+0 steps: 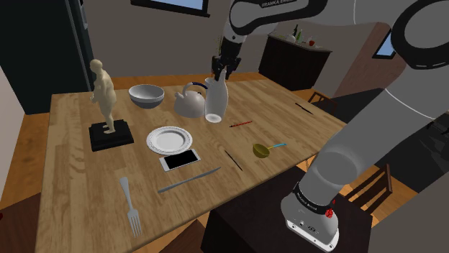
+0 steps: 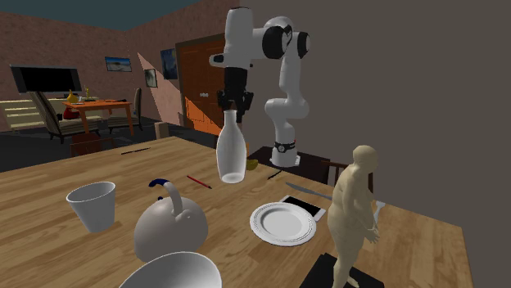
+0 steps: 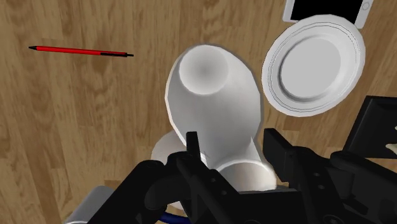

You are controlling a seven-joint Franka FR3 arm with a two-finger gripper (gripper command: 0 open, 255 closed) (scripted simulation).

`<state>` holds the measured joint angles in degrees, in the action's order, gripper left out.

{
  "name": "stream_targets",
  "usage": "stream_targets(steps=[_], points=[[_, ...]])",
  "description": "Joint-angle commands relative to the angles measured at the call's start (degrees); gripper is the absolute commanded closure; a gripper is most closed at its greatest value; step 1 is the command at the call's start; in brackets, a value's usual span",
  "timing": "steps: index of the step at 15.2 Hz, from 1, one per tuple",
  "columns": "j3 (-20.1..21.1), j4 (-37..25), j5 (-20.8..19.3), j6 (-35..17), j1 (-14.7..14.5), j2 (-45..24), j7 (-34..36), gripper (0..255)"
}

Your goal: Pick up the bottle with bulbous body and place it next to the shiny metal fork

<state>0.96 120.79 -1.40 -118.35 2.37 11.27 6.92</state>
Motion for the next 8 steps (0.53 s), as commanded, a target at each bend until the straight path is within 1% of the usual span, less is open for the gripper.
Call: stream_targets(steps=[1, 8], points=[[0.0, -1.37, 0.02, 1.59, 0.0, 0.22, -0.05, 255], [0.0, -6.41, 0.08, 6.97, -0.01, 0.57, -0.18, 255]])
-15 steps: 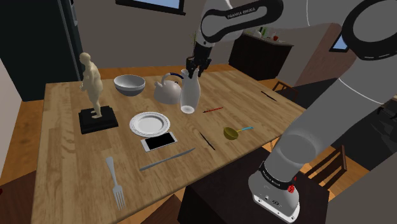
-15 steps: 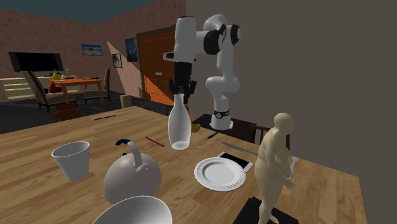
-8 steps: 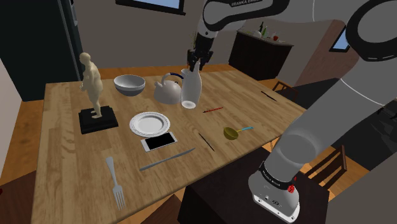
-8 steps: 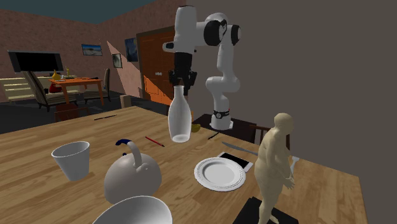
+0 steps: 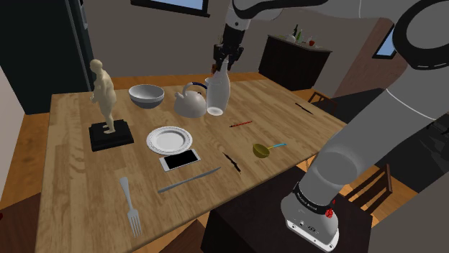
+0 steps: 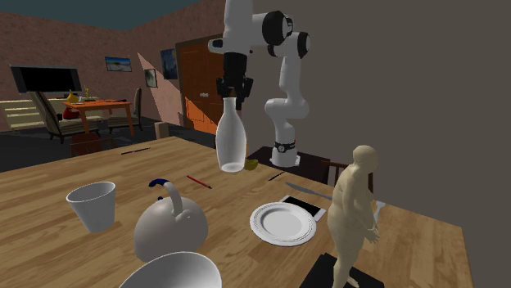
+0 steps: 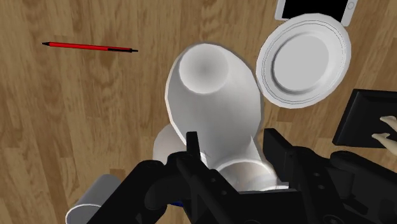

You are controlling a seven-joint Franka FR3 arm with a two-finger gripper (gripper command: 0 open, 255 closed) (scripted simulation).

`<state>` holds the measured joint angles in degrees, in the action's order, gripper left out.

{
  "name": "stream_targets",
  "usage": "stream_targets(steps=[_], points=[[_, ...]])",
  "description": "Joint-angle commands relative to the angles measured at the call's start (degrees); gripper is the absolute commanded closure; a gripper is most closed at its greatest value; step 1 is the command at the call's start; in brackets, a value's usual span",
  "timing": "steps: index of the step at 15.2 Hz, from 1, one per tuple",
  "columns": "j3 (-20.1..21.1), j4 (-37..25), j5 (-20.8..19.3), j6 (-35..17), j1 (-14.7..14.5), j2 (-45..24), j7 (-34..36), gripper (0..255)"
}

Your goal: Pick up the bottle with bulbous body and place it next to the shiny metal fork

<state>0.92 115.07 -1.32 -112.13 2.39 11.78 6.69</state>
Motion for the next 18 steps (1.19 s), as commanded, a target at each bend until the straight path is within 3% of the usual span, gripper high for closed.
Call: stream_targets(steps=[1, 18], points=[[0.04, -1.46, 0.01, 1.52, -0.02, 0.07, 0.03, 255], [0.07, -16.75, 0.05, 14.85, -0.03, -1.89, -0.24, 255]])
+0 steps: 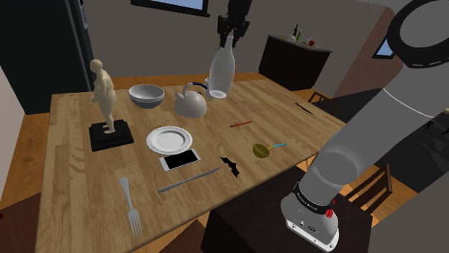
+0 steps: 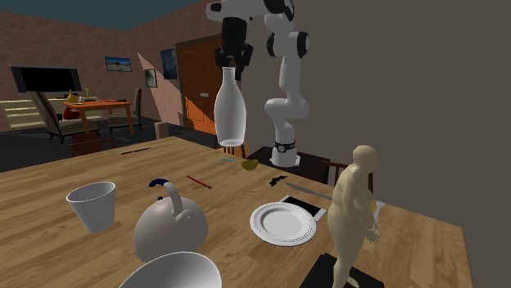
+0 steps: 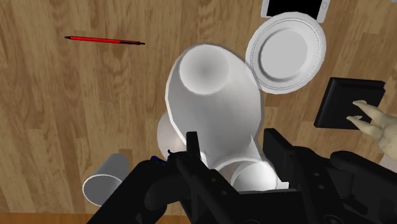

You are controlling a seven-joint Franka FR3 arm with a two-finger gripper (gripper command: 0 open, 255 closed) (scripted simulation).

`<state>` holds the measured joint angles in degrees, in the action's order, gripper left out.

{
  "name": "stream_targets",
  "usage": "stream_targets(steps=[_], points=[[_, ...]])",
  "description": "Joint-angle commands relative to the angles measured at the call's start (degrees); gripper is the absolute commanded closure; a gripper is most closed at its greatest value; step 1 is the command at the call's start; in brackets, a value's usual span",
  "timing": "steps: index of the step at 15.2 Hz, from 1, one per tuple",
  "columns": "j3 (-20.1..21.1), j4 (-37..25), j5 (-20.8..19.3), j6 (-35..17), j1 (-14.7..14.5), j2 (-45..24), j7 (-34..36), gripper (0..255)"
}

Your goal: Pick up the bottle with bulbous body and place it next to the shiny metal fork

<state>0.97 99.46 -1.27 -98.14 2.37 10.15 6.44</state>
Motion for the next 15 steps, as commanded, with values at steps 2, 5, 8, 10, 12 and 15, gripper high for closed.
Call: stream_targets(steps=[2, 5, 8, 10, 12, 15], points=[[0.03, -3.26, 0.0, 2.49, -0.01, -0.75, -0.01, 255], [0.04, -6.6, -0.02, 4.97, -0.01, -1.61, -0.05, 255], [0.05, -10.15, -0.03, 7.52, -0.02, -2.62, -0.09, 255], [0.07, -12.66, -0.05, 9.26, -0.02, -3.38, -0.12, 255], [0.08, -15.29, -0.06, 11.04, -0.02, -4.23, -0.15, 255], [0.1, -19.5, -0.1, 13.81, -0.03, -5.67, -0.18, 255]])
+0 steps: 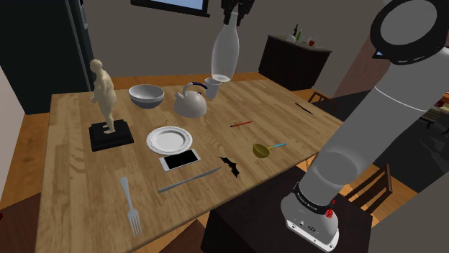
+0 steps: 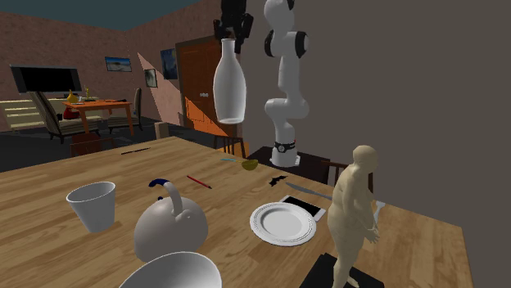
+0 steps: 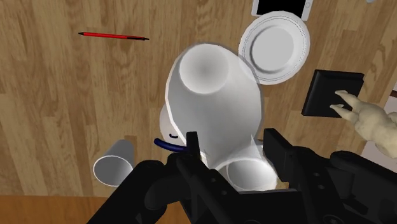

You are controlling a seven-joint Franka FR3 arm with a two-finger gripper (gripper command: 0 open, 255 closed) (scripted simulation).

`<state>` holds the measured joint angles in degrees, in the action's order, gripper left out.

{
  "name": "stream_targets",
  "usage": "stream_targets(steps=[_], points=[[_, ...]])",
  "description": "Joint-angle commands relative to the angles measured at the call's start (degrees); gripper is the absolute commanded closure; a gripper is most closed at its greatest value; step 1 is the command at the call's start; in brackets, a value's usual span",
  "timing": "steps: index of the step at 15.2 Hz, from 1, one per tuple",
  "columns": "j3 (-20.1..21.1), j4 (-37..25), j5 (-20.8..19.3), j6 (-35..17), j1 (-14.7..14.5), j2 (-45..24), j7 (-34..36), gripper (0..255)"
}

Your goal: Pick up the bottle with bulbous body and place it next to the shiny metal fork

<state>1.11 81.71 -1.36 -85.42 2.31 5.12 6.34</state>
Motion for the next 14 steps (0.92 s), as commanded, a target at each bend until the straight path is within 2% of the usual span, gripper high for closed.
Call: stream_targets(steps=[1, 3, 8, 14], points=[[-0.02, -3.23, -0.02, 2.04, 0.03, -1.18, -0.1, 255], [-0.01, -5.42, -0.05, 3.43, 0.02, -1.98, -0.11, 255], [3.68, 2.61, -0.53, -0.62, -2.94, 1.8, 6.58, 255], [8.34, 8.96, -0.8, -4.62, -6.24, 3.82, 14.63, 255]])
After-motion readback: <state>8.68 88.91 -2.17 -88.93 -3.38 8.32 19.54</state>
